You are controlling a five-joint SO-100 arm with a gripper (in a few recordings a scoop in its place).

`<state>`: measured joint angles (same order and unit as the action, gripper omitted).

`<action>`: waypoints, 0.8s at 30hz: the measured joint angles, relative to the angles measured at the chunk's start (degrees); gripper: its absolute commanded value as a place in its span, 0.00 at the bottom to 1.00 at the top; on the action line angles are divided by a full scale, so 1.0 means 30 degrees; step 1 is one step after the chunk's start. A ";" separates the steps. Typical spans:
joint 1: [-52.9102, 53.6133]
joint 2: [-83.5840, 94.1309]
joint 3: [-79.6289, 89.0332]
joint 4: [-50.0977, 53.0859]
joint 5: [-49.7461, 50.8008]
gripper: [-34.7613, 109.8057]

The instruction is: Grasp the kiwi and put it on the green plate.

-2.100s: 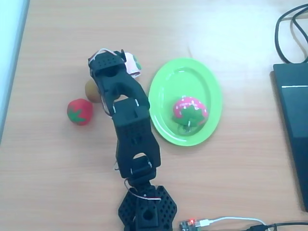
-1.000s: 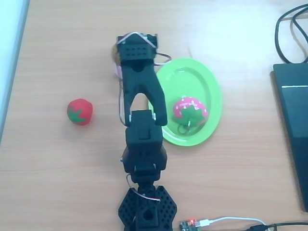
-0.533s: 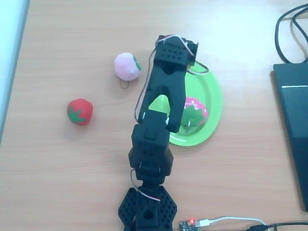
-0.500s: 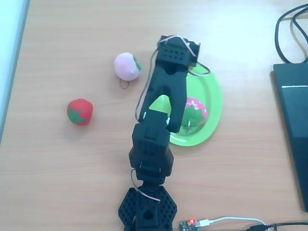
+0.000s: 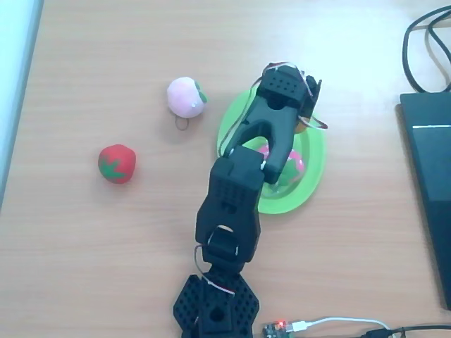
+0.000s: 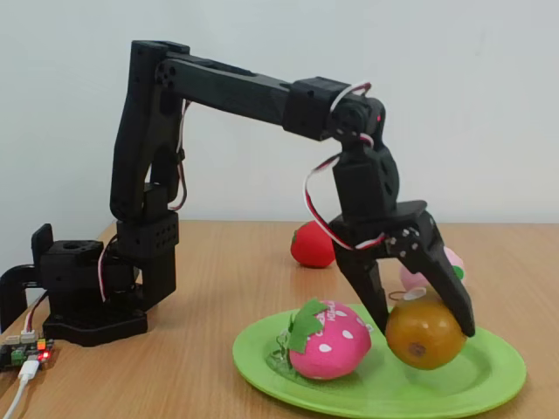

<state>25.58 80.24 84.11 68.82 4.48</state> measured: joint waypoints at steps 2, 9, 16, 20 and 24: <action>-0.0176 -0.0264 0.0000 -0.0322 0.0117 0.43; -0.0352 -0.1611 -0.0469 -0.0469 0.0645 0.43; -0.0439 -0.2432 -0.1201 -0.0469 0.0674 0.44; -0.0439 -0.2432 -0.1201 -0.0469 0.0674 0.46; -0.0674 -0.2432 -0.1201 -0.0469 0.0791 0.48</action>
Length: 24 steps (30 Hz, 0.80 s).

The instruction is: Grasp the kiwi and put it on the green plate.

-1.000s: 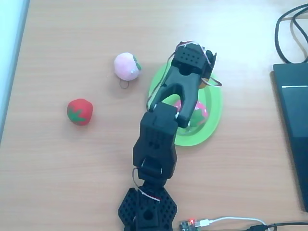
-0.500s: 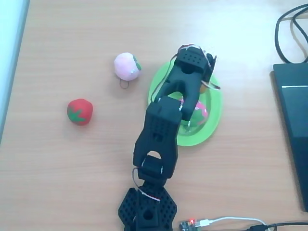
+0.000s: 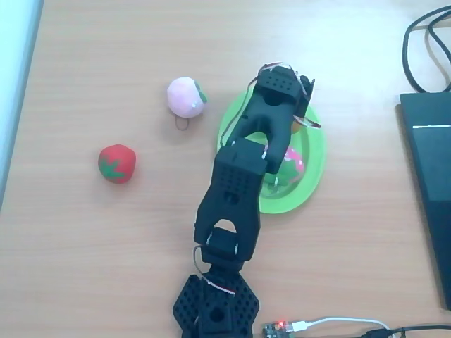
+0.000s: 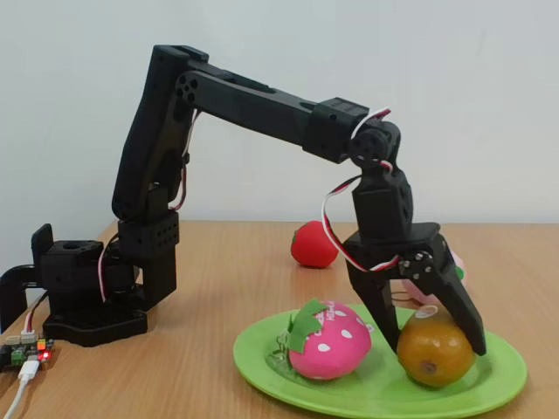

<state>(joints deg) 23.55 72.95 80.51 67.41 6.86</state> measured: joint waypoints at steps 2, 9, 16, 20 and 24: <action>0.0000 0.0000 0.0000 0.0000 -0.0088 0.48; -0.0498 0.0674 0.0205 0.0000 -0.0088 0.49; -0.0967 0.1816 0.1436 0.0000 0.0234 0.52; -0.1230 0.1904 0.1816 0.0000 0.0498 0.52; -0.1084 0.1934 0.1787 0.0000 0.0410 0.53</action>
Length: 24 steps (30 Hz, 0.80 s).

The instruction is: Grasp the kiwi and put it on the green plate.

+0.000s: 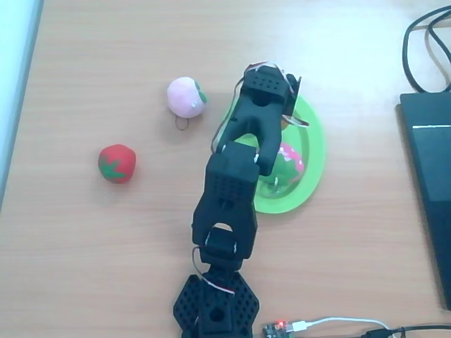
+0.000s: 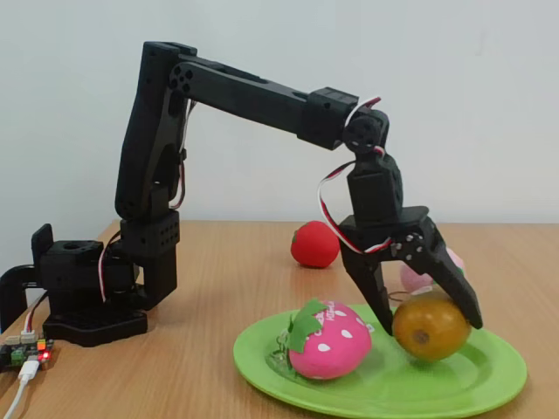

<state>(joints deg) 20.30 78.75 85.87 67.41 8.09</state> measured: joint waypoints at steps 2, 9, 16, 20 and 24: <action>0.0000 0.0000 0.0000 0.0000 0.0000 0.54; 0.0117 0.0029 0.0000 0.0000 -0.0264 0.56; 0.0234 0.0498 0.0000 0.0117 -0.0352 0.56; -0.0029 0.1875 0.0352 0.0410 -0.0352 0.55; -0.1025 0.3838 0.0703 0.1084 -0.0176 0.49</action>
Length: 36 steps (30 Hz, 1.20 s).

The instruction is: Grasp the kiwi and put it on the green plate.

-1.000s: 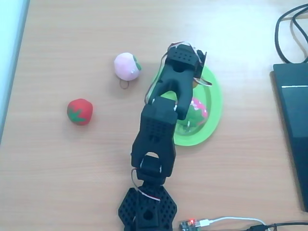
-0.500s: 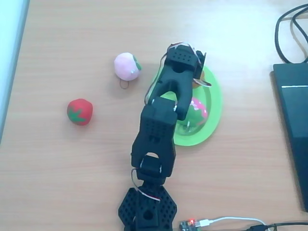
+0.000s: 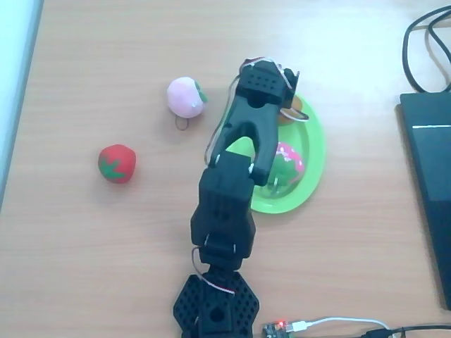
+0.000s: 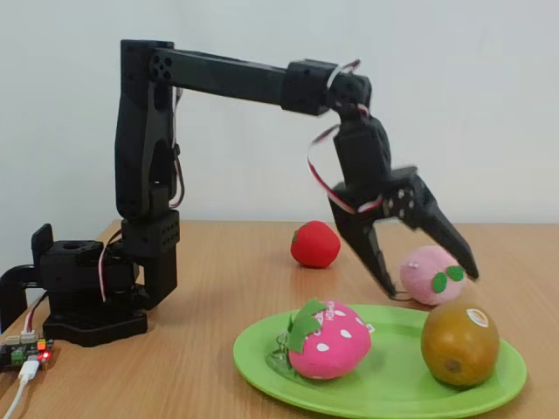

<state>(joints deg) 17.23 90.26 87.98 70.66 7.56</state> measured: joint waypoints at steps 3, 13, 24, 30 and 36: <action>-0.1055 0.2021 -0.0029 0.0498 0.0293 0.41; -0.4453 0.8877 0.4277 -0.1260 -0.0059 0.18; -0.6123 1.8838 1.3418 -0.6152 0.0146 0.18; -0.7500 2.5049 2.0303 -0.7031 -0.0996 0.18; -0.8086 2.9648 2.5605 -0.7617 -0.2314 0.18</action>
<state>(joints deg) -7.03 179.21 164.79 47.81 0.62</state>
